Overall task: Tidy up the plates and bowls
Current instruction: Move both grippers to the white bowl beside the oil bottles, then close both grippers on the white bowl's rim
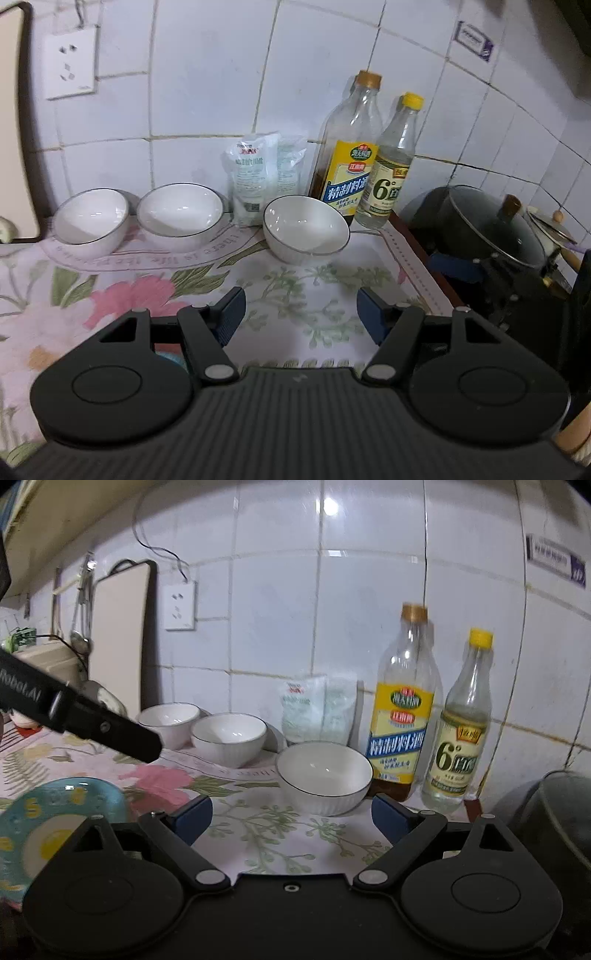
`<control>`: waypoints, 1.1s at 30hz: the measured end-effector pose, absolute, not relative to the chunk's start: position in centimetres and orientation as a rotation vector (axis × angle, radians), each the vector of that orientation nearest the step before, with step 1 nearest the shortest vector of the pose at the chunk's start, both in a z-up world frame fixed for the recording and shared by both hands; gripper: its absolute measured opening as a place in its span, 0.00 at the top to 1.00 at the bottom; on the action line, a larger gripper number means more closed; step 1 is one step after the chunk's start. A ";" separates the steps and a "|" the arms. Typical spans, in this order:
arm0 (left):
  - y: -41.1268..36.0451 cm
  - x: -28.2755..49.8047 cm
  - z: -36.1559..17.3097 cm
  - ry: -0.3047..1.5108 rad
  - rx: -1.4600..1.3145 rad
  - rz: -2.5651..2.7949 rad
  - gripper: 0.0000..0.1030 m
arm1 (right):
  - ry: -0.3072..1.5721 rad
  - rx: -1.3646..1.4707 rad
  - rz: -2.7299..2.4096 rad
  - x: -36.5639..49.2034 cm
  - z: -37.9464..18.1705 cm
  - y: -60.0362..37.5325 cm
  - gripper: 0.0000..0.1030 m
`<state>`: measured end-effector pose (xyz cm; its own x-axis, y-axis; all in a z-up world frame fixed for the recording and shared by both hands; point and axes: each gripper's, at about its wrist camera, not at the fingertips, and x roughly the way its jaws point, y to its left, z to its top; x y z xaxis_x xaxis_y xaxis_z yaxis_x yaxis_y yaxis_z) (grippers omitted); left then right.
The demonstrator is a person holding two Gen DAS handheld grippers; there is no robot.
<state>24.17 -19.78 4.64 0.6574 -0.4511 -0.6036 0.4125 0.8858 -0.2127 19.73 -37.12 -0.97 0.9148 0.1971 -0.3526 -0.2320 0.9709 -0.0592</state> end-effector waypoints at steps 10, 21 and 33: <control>-23.9 32.9 0.3 0.812 -0.047 -0.440 0.37 | 0.382 -0.174 0.343 26.5 -4.0 -37.8 0.01; -26.4 39.2 -2.9 0.785 -0.006 -0.386 0.44 | 0.576 -0.054 0.288 33.7 -6.6 -40.0 0.01; -27.2 40.5 -3.7 0.792 0.010 -0.400 0.85 | 0.539 -0.038 0.310 35.8 -6.9 -39.1 0.02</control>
